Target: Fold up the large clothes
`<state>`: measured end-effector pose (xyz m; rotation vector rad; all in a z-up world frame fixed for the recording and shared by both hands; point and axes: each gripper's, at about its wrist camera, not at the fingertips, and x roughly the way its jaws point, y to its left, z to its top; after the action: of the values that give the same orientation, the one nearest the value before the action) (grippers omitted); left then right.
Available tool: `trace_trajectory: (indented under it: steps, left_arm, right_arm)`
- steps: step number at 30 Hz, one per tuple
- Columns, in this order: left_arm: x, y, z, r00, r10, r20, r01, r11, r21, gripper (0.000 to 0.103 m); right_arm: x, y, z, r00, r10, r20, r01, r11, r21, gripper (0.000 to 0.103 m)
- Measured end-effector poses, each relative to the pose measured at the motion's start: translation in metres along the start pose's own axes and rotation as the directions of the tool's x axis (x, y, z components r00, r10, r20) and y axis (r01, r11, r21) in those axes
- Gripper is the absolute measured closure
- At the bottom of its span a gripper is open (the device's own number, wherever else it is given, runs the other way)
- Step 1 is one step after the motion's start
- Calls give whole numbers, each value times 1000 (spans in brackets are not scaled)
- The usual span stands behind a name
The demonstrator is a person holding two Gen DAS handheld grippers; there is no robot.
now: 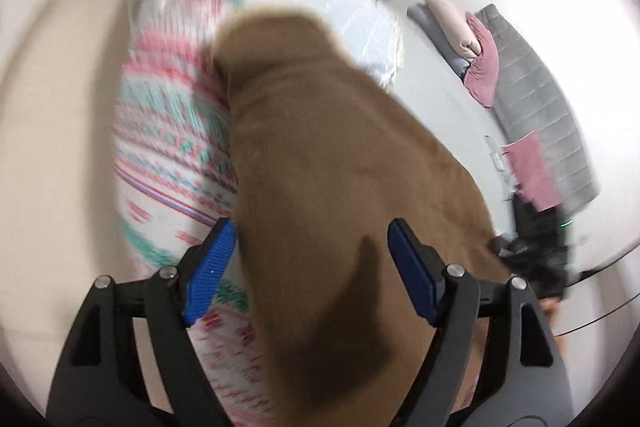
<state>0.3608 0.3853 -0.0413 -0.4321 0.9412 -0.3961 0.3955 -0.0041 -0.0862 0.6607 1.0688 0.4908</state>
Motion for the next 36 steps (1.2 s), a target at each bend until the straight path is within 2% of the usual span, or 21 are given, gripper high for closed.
trace_trajectory:
  steps: [2, 3, 5, 6, 7, 9, 10, 11, 12, 14, 16, 17, 18, 21, 23, 24, 26, 28, 31, 33, 36]
  left_arm:
    - [-22, -11, -8, 1000, 6, 20, -8, 995, 98, 24]
    - [-33, -12, -17, 1000, -16, 16, 14, 991, 135, 24]
    - [-34, -29, -32, 998, -59, 15, 55, 983, 178, 24]
    - [-32, -38, -34, 998, -54, 8, 52, 980, 193, 24]
    - [-30, -41, -44, 999, -22, 25, 16, 976, 215, 23]
    - [-31, -47, -73, 990, 100, 99, -124, 953, 277, 23]
    - [-32, -48, -82, 984, 138, 112, -165, 945, 284, 22]
    - [-36, -48, -90, 982, 156, 110, -180, 947, 266, 22]
    - [-41, -51, -92, 982, 163, 98, -182, 954, 238, 22]
    - [-47, -53, -97, 979, 195, 63, -204, 961, 189, 22]
    - [-63, -67, -107, 965, 247, 91, -259, 953, 158, 22]
    - [-69, -74, -113, 955, 277, 107, -291, 946, 145, 18]
    - [-75, -82, -119, 938, 325, 117, -338, 935, 112, 15]
    - [-82, -99, -138, 907, 406, 111, -412, 910, 36, 4]
    - [-81, -110, -151, 883, 456, 111, -461, 888, 13, 1]
    - [-79, -114, -156, 873, 475, 108, -479, 878, 12, 1]
    - [-75, -122, -164, 854, 511, 99, -516, 856, 32, 1]
    - [-76, -125, -172, 832, 545, 106, -550, 835, 22, 1]
    - [-69, -117, -183, 830, 547, 110, -549, 836, -19, 1]
    - [-64, -116, -193, 816, 570, 100, -572, 820, -9, 1]
    - [-56, -110, -198, 800, 594, 83, -596, 803, -1, 1]
  right_arm:
    - [-24, 28, -1, 997, -13, 80, 20, 996, -85, 34]
    - [-30, 46, -10, 994, 3, 110, 13, 990, -142, 34]
    - [-34, 69, -38, 992, 0, 128, 30, 973, -229, 34]
    - [-32, 80, -48, 991, -23, 135, 61, 958, -279, 34]
    - [-35, 81, -57, 990, -47, 136, 89, 944, -318, 34]
    - [-20, 80, -79, 978, -156, 138, 198, 904, -380, 34]
    - [-9, 69, -89, 958, -258, 127, 287, 879, -380, 34]
    - [-7, 52, -98, 948, -295, 117, 317, 875, -367, 34]
    - [-8, 39, -105, 956, -274, 103, 292, 892, -344, 35]
    - [-25, 28, -117, 959, -248, 138, 279, 911, -303, 35]
    - [-43, 36, -130, 947, -257, 194, 306, 905, -295, 35]
    - [-52, 44, -138, 938, -268, 219, 327, 896, -302, 35]
    - [-57, 49, -141, 928, -286, 238, 352, 884, -309, 34]
    - [-85, 80, -171, 865, -392, 312, 484, 814, -319, 29]
    - [-92, 89, -188, 808, -486, 335, 579, 762, -291, 23]
    - [-94, 91, -195, 798, -499, 338, 591, 756, -279, 20]
    - [-105, 105, -215, 795, -500, 343, 594, 756, -275, 13]
    - [-98, 111, -224, 792, -507, 339, 602, 742, -296, 10]
    - [-89, 124, -234, 781, -515, 354, 621, 698, -356, 7]
    - [-80, 123, -237, 759, -530, 378, 648, 674, -355, 6]
    - [-70, 111, -241, 763, -522, 381, 640, 693, -332, 6]
